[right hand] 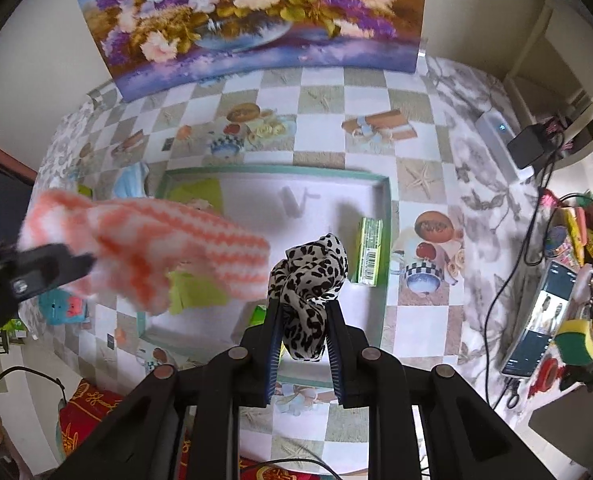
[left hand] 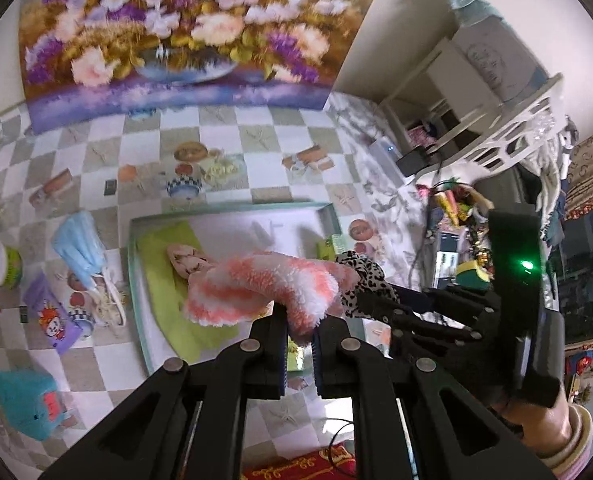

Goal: Organize soft objects
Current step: 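Carry the towel and scrunchie over the tray and open both tools to release them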

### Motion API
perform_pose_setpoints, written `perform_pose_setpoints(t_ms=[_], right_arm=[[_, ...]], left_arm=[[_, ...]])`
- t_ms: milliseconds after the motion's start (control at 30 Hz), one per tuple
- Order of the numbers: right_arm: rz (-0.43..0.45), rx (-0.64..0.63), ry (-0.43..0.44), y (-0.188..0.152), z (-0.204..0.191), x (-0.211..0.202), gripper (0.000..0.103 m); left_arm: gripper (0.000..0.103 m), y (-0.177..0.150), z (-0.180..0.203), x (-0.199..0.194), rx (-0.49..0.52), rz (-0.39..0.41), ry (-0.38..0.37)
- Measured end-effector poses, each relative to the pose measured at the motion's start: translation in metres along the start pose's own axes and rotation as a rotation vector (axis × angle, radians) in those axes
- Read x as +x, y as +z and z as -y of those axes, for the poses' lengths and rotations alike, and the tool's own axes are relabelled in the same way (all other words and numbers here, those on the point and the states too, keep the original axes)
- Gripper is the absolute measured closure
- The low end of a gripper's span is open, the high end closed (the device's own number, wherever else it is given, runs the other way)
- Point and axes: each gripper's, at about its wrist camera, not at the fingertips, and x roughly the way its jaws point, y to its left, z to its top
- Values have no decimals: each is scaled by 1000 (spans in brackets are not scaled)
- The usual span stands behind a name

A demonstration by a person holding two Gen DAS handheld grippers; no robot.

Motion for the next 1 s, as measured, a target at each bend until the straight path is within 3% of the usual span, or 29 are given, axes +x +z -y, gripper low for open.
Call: perform_pose_setpoints(t_ms=[400, 467, 533, 600, 667, 1000], right_arm=[[-86, 9, 7, 20, 11, 63, 80], [-87, 7, 3, 24, 12, 69, 80], [-91, 12, -1, 28, 13, 72, 79], [-90, 25, 4, 33, 15, 72, 70], [-83, 39, 3, 36, 16, 71, 44], [-69, 20, -29, 35, 1, 59, 42]], left_arm=[[90, 13, -51, 92, -104, -142, 53], [83, 15, -56, 96, -108, -158, 57], [62, 18, -60, 95, -113, -159, 56], [53, 22, -64, 90, -118, -150, 48], [47, 24, -68, 83, -119, -141, 51], [27, 25, -110, 41, -168, -105, 158]])
